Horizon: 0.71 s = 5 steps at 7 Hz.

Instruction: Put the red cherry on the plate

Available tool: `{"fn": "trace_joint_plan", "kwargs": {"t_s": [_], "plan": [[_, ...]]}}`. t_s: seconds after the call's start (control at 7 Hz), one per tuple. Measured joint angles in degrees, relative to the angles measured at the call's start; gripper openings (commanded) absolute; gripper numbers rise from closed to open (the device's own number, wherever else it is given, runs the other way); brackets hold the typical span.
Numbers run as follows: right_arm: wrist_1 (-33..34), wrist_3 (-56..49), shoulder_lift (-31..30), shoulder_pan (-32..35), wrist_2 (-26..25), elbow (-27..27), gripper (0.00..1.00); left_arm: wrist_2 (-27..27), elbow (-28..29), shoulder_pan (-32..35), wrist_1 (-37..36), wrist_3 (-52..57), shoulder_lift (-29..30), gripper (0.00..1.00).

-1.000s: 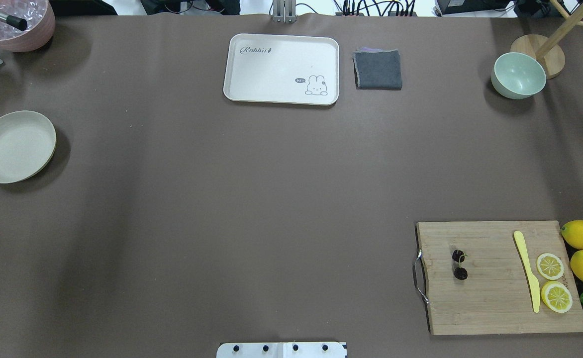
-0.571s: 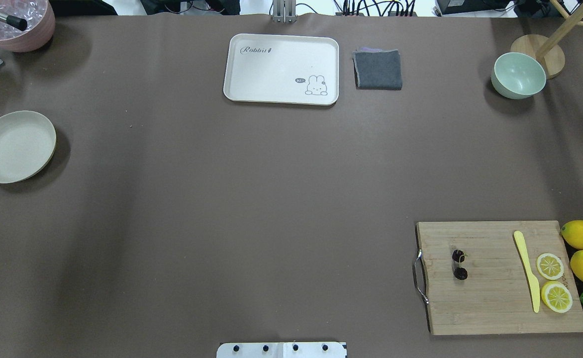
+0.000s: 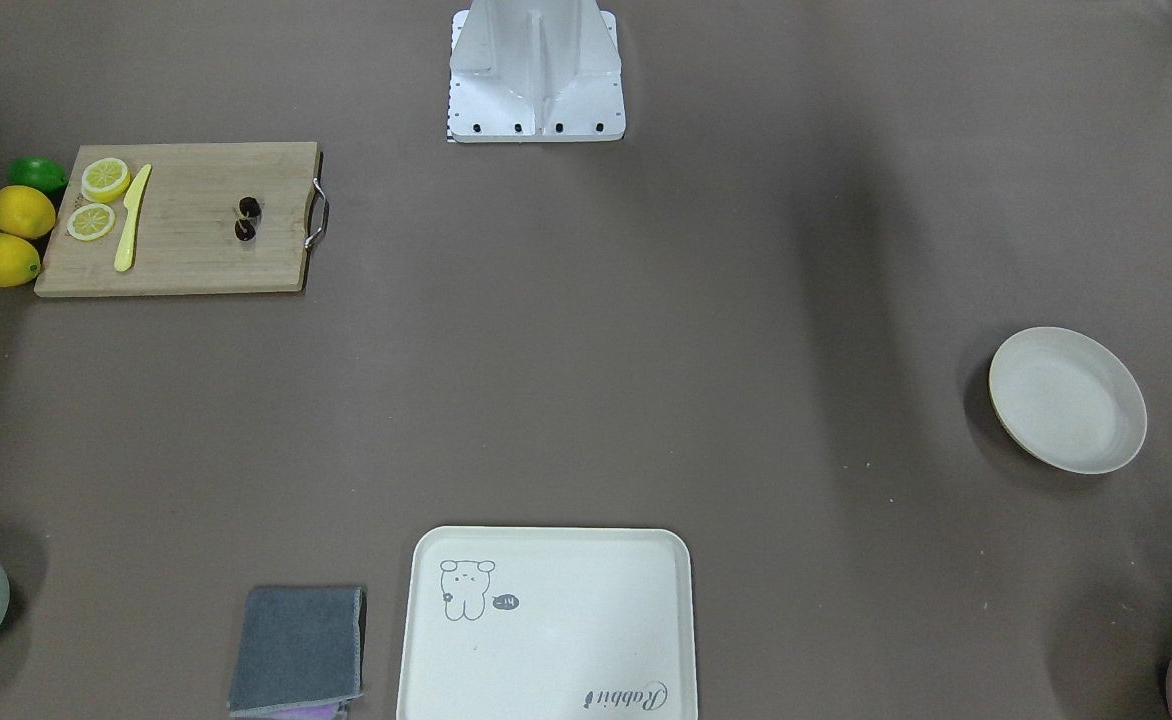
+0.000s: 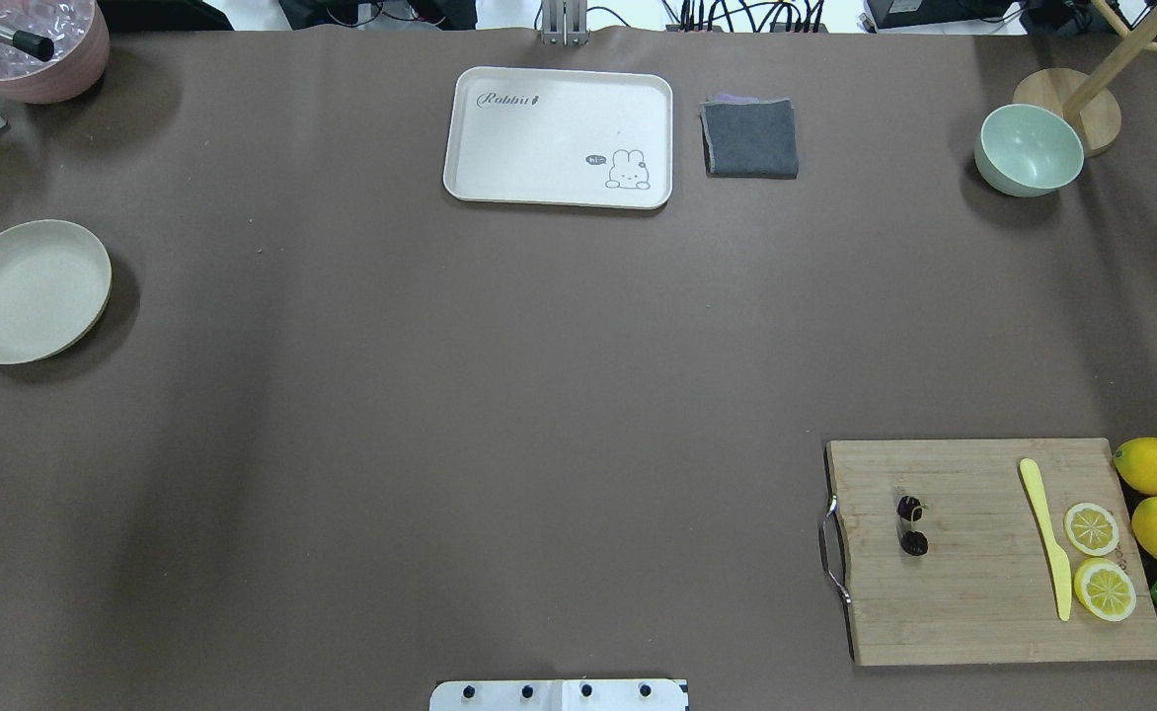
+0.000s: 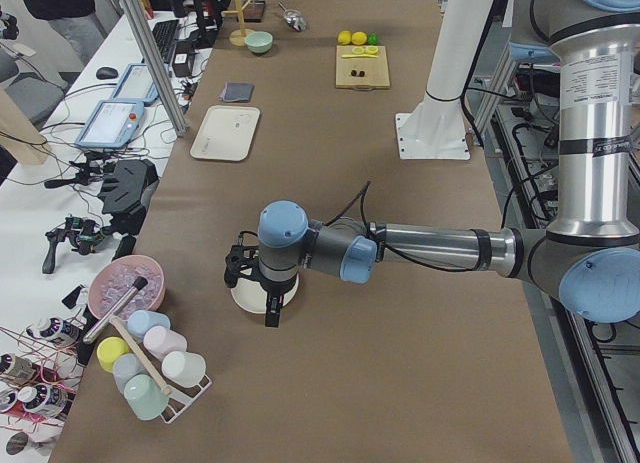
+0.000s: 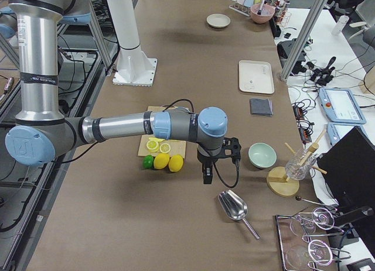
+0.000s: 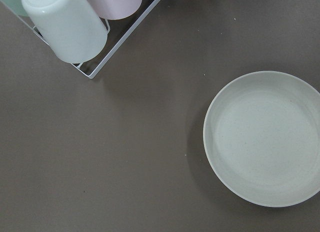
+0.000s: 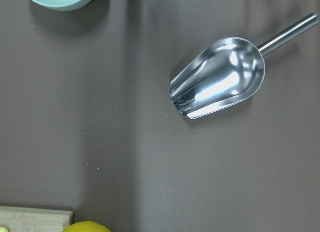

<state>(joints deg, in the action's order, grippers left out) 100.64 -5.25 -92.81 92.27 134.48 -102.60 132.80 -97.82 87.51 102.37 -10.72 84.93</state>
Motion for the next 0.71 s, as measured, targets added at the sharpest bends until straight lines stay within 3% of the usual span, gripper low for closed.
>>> {"fn": "trace_joint_plan", "kwargs": {"t_s": [0.71], "plan": [[0.0,1.3,0.0,0.0,0.1,-0.6,1.00,0.1,0.7,-1.9,0.8,0.1,1.4,0.98]]}}
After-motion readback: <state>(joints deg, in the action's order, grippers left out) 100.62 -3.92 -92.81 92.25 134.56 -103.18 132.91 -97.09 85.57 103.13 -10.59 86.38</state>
